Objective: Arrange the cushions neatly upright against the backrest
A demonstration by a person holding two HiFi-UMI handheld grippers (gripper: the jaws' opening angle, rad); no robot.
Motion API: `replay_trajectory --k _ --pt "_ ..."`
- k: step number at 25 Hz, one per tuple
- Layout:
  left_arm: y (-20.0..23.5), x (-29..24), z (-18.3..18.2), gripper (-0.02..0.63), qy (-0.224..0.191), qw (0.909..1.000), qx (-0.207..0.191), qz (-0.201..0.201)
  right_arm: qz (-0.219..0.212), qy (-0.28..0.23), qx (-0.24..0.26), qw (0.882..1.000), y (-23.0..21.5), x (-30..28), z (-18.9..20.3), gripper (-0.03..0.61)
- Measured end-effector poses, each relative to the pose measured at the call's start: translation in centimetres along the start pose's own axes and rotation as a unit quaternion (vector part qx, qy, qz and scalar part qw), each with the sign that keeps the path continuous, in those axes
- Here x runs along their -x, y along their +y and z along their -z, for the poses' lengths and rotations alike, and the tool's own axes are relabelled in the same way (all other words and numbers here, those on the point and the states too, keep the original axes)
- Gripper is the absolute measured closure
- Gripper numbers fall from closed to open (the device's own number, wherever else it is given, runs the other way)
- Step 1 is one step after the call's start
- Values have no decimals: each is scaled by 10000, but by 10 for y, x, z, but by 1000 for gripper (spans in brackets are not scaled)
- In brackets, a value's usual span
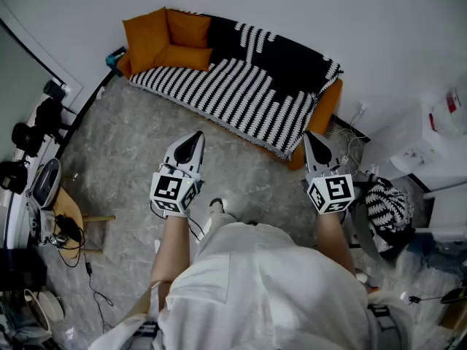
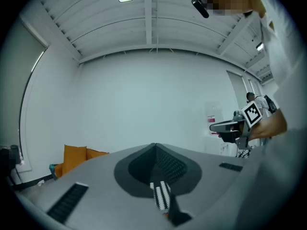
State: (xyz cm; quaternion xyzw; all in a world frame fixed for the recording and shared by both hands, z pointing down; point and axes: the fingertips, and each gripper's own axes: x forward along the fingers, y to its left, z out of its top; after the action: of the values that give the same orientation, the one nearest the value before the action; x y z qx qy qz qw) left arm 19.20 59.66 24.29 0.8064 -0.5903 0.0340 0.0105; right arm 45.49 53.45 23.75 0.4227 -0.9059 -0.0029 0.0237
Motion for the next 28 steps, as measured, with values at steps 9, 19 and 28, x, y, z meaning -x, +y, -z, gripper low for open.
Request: replay_trajectory --k 9,19,28 --pt "-7 -14 -9 598 -84 9999 -50 97 38 -94 9 9999 -9 -1 -3 574" --pt "-9 -16 -5 598 -60 10000 5 78 -98 -117 -2 9999 -11 -5 0 572" --pt "9 -2 18 597 79 9996 232 -102 -514 24 -321 9982 6 -27 21 571"
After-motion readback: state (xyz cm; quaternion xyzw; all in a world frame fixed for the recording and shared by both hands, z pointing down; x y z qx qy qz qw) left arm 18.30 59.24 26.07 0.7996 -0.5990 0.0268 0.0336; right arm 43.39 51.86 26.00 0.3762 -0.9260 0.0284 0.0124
